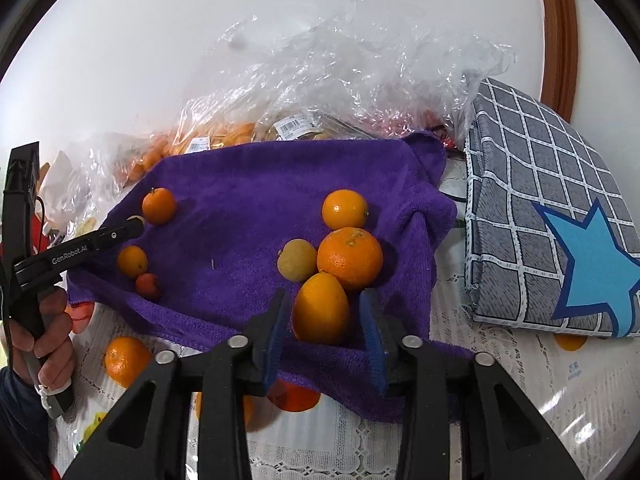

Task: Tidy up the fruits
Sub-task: 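Open both tools to drop the orange and yellow-green fruit onto the towel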

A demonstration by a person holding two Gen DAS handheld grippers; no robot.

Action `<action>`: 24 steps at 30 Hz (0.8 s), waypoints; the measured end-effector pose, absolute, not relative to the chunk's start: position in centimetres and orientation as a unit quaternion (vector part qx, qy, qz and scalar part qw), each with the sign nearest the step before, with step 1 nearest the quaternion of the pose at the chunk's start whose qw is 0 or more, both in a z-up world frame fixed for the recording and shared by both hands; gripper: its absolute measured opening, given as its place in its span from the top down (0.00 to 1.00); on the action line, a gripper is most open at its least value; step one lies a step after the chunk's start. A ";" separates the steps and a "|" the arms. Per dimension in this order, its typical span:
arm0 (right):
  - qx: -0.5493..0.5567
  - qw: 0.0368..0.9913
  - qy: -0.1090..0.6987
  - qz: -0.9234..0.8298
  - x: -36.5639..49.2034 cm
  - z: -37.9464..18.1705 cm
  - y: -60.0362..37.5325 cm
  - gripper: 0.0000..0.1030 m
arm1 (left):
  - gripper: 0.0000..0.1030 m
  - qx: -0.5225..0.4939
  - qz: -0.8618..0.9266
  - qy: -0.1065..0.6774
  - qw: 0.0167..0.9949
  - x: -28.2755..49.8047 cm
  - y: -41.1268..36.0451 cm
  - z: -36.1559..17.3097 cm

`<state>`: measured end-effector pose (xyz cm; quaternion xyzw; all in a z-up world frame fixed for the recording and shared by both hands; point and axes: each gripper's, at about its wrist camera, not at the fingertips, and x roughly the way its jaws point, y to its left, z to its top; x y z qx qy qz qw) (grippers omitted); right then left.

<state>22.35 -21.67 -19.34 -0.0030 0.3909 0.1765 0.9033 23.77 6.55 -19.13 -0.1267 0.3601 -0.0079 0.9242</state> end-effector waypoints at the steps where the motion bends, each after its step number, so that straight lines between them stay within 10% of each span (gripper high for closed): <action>1: -0.006 0.904 0.390 0.177 22.3 -19.2 -21.6 0.48 | 0.76 -0.127 -0.009 0.361 0.924 23.8 6.5 -19.2; 24: 0.002 0.909 0.379 0.174 15.8 -18.6 -21.3 0.45 | 0.60 -0.164 -0.002 0.303 0.939 20.5 7.5 -17.8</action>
